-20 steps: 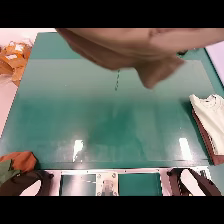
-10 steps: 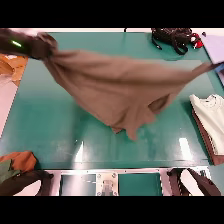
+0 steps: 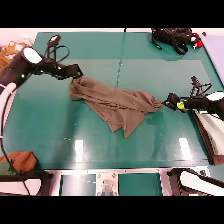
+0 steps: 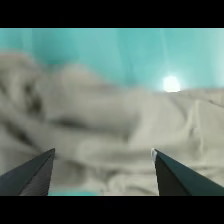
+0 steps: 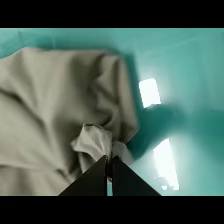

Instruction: Fold the shirts.

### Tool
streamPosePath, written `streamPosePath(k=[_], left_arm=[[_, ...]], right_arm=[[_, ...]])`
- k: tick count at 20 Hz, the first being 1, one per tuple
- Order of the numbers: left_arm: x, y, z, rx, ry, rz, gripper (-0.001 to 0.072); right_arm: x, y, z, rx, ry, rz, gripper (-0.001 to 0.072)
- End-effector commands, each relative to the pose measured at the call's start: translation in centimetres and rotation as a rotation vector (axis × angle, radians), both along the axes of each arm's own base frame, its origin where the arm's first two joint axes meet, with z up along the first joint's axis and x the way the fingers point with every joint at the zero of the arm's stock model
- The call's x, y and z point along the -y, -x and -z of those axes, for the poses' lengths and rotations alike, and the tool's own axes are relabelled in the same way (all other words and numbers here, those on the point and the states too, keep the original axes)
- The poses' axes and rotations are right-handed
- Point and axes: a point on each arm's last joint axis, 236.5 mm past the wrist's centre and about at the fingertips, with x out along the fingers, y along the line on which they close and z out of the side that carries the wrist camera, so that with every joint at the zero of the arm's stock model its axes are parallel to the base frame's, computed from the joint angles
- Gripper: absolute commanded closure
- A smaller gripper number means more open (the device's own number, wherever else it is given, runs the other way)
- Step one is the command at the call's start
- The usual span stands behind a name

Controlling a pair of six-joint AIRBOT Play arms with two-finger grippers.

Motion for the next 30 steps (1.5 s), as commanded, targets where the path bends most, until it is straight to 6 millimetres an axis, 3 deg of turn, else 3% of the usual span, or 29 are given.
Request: streamPosePath(k=[1,4,7,9,11,14,16,18,21,23,25,27,29,30], left_arm=[[-0.4,6.2,1.2,-0.337,0.049,0.048,-0.0004],[1.0,11.2,4.7,-0.557,0.044,0.051,-0.0004],[5.8,14.6,10.0,-0.614,0.053,0.059,-0.0005],[9.5,15.8,12.2,-0.583,0.081,0.057,-0.0004],[11.7,16.3,13.9,-0.533,0.072,0.046,-0.0003],[12.4,15.7,15.3,-0.484,0.077,-0.027,-0.0001],[12.3,14.1,15.3,-0.431,0.089,-0.063,0.0275],[12.3,12.6,15.3,-0.384,0.107,-0.103,0.0284],[12.8,12.9,16.1,-0.423,0.131,-0.122,0.0287],[12.8,13.1,16.1,-0.421,0.122,-0.094,0.0619],[12.6,14.0,15.6,-0.457,0.112,-0.042,0.0676],[11.6,13.7,13.1,-0.444,0.089,0.023,0.0676],[10.0,11.4,7.5,-0.324,0.084,0.037,0.0677],[9.4,10.0,3.5,-0.239,0.105,0.034,0.0677]], right_arm=[[1.7,-1.4,0.2,0.014,0.020,0.005,0.0695],[1.8,-1.6,0.1,0.026,0.031,-0.005,0.0695],[1.8,-1.5,0.3,0.030,0.038,-0.018,0.0695],[1.9,-1.7,0.2,0.036,0.044,-0.020,0.0695],[1.9,-1.7,0.2,0.037,0.045,-0.020,0.0695],[1.8,-1.7,0.2,0.039,0.047,-0.027,0.0695],[1.7,-1.7,0.2,0.041,0.047,-0.029,0.0695],[1.7,-1.7,0.2,0.041,0.047,-0.029,0.0695],[1.8,-1.7,0.2,0.041,0.047,-0.029,0.0695],[1.8,-1.7,0.2,0.043,0.049,-0.028,0.0696],[1.8,-1.7,0.2,0.043,0.049,-0.028,0.0696],[1.9,-1.9,-0.2,0.054,0.052,-0.028,0.0696],[1.8,-2.6,-2.5,0.095,0.056,-0.047,0.0697],[1.7,-3.2,-4.5,0.133,0.063,-0.061,0.0697]])
